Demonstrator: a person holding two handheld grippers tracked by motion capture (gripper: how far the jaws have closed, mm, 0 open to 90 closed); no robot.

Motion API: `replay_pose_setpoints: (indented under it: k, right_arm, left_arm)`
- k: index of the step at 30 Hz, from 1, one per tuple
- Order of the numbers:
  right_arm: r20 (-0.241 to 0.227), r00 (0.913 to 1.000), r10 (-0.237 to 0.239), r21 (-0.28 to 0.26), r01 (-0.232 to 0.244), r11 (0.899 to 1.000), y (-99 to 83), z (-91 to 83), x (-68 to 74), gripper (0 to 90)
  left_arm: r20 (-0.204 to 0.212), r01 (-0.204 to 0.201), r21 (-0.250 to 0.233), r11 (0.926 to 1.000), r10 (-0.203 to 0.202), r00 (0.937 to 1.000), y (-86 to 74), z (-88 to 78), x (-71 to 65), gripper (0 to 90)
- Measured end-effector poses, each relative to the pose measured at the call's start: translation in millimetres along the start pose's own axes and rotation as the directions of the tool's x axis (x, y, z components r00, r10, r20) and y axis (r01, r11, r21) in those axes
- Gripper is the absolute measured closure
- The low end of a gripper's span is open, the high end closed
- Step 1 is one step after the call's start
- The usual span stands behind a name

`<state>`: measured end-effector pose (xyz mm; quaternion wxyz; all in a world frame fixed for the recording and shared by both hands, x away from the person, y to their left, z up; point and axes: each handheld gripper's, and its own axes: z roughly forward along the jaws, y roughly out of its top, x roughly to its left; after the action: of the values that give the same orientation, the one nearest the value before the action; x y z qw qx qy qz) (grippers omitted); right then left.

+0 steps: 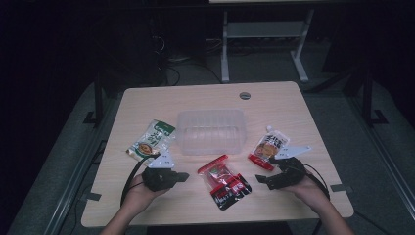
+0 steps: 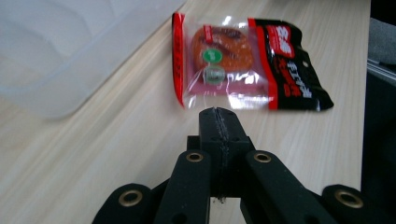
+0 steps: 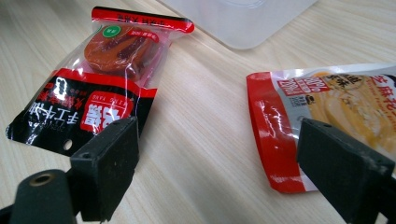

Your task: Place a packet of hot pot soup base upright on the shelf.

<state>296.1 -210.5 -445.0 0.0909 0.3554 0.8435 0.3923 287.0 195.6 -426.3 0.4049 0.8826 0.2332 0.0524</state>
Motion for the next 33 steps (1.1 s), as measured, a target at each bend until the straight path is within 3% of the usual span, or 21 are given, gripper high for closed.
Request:
replay_pose_setpoints:
  k: [11,20,26,33]
  right_arm:
    - [-0.009,0.9999,-0.009,0.01,0.009,1.0,-1.2,2.5,0.3,13.1]
    - [-0.008,1.0,-0.004,0.01,0.004,1.0,-2.4,2.1,0.5,13.1]
    - [-0.009,0.9999,-0.011,0.01,0.012,1.0,-2.5,2.2,0.6,13.1]
    - [-0.013,0.9998,-0.014,0.012,0.014,1.0,-2.9,2.1,-0.1,13.1]
  left_arm:
    - [0.012,-0.059,0.007,0.9983,0.058,0.9982,33.0,36.6,3.6,89.8]
    - [0.016,-0.082,0.013,0.9966,0.081,0.9965,51.6,61.8,5.3,89.9]
    - [0.003,-0.073,0.026,0.997,0.073,0.9973,54.8,72.8,9.0,89.9]
    - [-0.032,-0.086,0.088,0.9925,0.089,0.9955,50.0,81.0,14.7,89.8]
